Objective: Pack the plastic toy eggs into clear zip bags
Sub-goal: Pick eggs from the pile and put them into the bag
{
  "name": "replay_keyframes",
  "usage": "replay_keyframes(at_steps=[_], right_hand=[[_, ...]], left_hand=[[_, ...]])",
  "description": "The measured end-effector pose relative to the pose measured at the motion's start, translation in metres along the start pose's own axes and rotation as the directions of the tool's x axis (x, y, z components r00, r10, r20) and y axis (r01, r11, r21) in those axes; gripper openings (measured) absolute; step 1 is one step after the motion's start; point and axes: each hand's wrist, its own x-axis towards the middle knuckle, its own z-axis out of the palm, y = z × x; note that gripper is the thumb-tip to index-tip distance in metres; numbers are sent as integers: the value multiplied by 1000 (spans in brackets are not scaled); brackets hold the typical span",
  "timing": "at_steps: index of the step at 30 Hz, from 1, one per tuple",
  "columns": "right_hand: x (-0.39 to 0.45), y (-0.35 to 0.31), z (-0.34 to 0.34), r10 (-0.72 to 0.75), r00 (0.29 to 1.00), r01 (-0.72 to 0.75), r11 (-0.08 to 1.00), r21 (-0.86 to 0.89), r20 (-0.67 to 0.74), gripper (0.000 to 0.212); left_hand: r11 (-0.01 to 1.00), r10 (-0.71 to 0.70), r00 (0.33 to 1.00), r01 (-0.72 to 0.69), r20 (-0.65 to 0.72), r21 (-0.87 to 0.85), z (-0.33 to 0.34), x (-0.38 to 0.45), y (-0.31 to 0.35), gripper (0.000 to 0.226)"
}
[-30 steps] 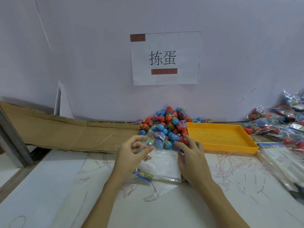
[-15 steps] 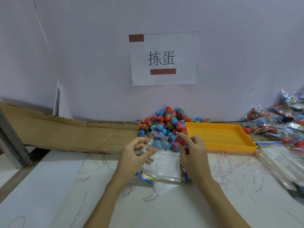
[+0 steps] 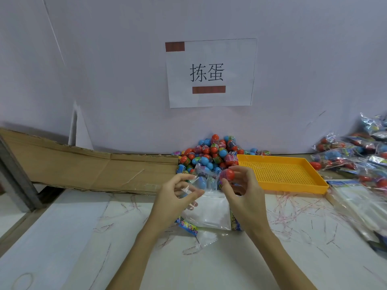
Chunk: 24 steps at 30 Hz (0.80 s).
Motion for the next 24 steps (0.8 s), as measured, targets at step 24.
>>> replay_keyframes(at_steps=[24], right_hand=[[-2, -6, -4, -247, 908, 291, 953, -86, 339, 38]], left_hand=[[996, -47, 989, 57, 137, -65, -4, -2, 3, 36]])
